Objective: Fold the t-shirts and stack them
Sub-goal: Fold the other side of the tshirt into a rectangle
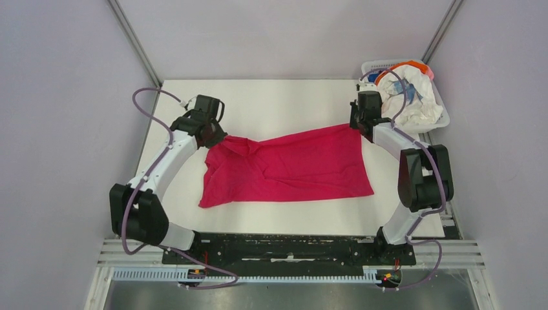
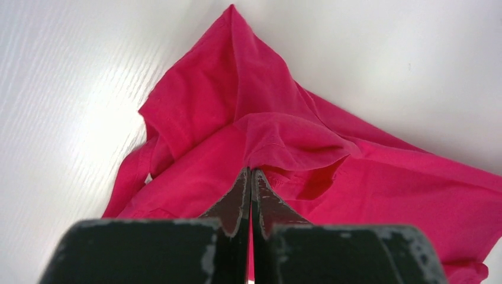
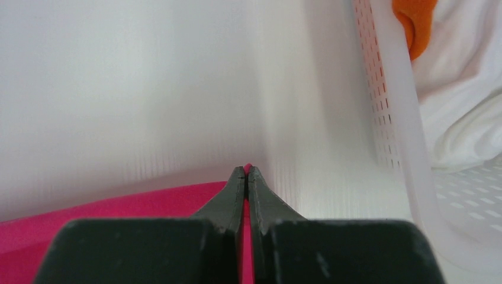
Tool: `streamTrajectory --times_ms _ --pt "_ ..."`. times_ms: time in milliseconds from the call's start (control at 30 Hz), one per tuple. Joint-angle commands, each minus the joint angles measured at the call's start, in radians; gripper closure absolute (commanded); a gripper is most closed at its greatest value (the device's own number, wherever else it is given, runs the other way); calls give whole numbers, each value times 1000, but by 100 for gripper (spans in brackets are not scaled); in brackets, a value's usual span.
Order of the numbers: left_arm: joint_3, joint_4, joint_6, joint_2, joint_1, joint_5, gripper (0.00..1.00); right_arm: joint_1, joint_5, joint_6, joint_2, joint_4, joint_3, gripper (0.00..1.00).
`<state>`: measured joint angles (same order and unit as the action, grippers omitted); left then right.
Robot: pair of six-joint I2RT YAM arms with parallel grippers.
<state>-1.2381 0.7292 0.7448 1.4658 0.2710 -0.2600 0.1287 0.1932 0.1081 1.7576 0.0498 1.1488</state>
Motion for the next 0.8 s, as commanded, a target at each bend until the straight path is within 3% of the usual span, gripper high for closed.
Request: streamTrajectory --times_ms 0,367,767 --pt "75 50 56 -124 9 -67 98 3 -18 -31 -105 -42 -74 100" --pt "247 166 121 -360 47 -44 98 4 -74 -53 -290 -33 -205 100" --pt "431 239 217 -531 145 39 98 13 -72 -64 -386 -85 -321 100"
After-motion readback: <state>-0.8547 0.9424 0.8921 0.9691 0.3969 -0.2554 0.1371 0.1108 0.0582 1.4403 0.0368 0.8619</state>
